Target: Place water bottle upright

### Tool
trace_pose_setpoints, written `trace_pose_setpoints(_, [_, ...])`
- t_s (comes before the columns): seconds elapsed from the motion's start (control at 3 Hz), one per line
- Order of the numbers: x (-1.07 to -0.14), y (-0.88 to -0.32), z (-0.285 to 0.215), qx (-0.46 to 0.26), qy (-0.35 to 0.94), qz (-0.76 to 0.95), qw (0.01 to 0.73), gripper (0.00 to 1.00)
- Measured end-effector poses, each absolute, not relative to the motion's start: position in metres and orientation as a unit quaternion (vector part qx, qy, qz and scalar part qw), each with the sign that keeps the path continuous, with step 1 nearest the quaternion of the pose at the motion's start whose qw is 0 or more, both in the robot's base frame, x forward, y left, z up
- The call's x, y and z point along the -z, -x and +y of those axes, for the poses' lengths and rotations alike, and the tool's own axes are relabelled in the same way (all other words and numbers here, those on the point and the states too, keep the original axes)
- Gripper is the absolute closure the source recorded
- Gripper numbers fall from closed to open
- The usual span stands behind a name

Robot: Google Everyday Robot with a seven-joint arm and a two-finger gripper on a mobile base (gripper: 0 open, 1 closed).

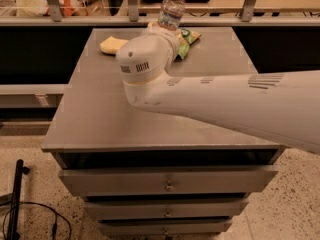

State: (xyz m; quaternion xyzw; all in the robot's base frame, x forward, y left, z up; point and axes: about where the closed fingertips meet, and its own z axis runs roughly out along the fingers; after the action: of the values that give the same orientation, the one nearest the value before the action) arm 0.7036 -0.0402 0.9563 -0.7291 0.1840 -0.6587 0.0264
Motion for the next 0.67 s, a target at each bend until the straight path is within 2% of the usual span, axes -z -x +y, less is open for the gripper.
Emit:
trace_pose_setpoints(0.33, [-0.9354,-0.6899,-0.0373,0.661,0.731,0.169,-0.011,1.00])
trace_pose_setpoints(0.67, [-0.9354,-0.6899,-0.0373,0.661,0.731,0.169,-0.011,1.00])
